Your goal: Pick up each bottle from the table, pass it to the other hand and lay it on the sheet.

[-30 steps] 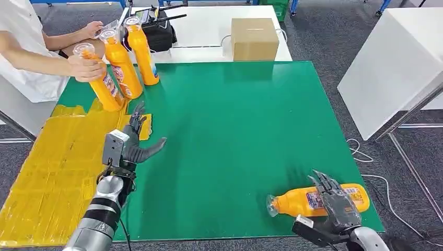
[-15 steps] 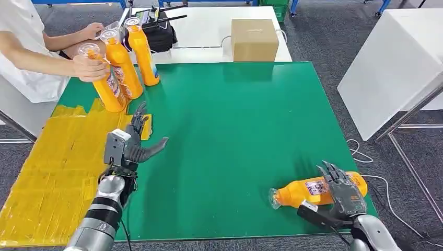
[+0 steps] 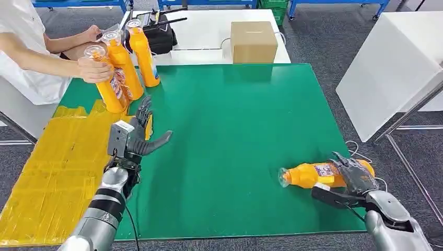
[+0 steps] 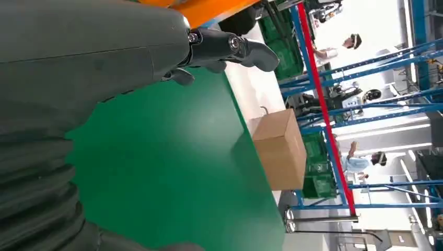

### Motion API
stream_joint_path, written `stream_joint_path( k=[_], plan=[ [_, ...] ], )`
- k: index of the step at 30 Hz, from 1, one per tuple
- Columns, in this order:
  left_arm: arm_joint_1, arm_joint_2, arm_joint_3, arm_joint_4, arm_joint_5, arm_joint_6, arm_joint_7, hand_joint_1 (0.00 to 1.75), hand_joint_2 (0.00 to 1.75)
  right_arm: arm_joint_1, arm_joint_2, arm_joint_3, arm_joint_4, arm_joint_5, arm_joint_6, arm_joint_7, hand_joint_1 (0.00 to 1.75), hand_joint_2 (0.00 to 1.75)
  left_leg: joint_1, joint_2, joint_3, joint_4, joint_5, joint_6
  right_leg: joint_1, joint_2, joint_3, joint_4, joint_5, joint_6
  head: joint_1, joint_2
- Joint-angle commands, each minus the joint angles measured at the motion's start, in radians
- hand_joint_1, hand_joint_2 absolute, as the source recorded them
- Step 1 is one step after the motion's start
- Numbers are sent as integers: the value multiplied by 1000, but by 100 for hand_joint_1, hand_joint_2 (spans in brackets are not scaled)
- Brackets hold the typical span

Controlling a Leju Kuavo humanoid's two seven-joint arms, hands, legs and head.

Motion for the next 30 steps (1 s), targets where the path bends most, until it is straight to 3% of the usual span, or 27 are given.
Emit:
stream_joint_path(
  k=[1,6,9,17,19,24,27,30],
  plan=[
    [-116,-7,-51,184,11,-6,-11,0,175,-213,-75,245,403,14,152,-75,173,175,1,0,1,0,0,-1,2,-1,3,-1,1,-1,0,0],
    [-141,-16,-62,218,17,-6,-17,0,175,-250,-86,294,439,20,176,-96,175,175,2,-3,3,-1,3,0,2,-4,5,-4,3,-3,0,0],
    [-145,-19,-70,228,21,-1,-21,0,175,-314,-10,335,522,22,143,-57,175,175,2,-4,4,-1,3,2,2,-4,7,-5,3,-2,0,0],
    [-141,-19,-72,225,24,3,-22,0,175,-338,25,351,549,14,101,-37,175,175,3,2,6,0,2,3,3,1,10,-6,5,0,1,0],
    [-138,-20,-71,222,25,5,-22,0,175,-365,70,350,565,9,67,-13,175,175,3,3,6,-1,2,1,4,3,9,-8,7,-1,0,0],
    [-125,-22,-61,197,30,5,-14,0,175,-468,287,214,576,-109,-158,77,175,175,4,13,6,-1,2,1,4,13,6,-7,10,-1,1,0],
    [-136,-34,-69,193,23,-5,-2,0,175,-530,409,67,502,-247,-316,27,175,175,3,23,1,-1,3,0,3,22,0,-5,14,-4,0,0],
    [-171,-57,-83,228,20,-6,1,0,175,-579,470,-10,421,-311,-342,24,175,175,2,25,-5,1,5,0,2,23,-8,-1,15,-5,-1,0]
  ],
)
